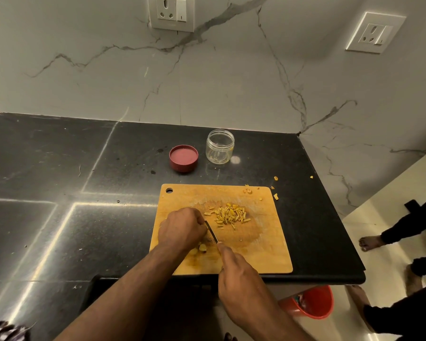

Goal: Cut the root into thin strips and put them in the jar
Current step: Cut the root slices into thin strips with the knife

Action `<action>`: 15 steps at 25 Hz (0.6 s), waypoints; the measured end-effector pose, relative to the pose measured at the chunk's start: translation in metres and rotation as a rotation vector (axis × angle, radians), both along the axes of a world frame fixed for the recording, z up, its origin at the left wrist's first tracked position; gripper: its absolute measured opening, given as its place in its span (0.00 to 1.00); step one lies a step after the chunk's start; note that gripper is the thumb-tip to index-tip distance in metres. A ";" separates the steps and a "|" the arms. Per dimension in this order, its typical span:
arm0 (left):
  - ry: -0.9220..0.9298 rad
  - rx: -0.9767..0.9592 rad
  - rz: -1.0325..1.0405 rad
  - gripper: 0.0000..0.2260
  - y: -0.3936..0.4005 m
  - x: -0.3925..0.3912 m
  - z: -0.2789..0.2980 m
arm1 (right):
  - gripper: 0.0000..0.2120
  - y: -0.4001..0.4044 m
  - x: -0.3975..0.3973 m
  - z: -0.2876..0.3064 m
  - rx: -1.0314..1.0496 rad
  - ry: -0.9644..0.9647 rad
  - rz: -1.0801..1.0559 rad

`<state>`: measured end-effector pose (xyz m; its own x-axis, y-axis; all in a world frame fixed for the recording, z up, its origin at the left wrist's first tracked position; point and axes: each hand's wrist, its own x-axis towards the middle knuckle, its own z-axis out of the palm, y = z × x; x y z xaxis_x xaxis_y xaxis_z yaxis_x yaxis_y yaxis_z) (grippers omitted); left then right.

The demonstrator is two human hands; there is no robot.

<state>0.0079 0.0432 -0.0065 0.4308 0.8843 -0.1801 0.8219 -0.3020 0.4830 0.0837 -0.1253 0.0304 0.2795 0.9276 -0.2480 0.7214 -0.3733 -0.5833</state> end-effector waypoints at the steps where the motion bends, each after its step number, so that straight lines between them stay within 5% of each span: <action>1: -0.003 -0.007 0.002 0.04 0.000 0.000 -0.001 | 0.25 -0.004 0.000 0.000 -0.006 0.008 -0.002; 15: -0.045 0.014 -0.028 0.12 -0.003 -0.007 -0.001 | 0.24 -0.021 0.011 0.009 0.050 -0.015 -0.094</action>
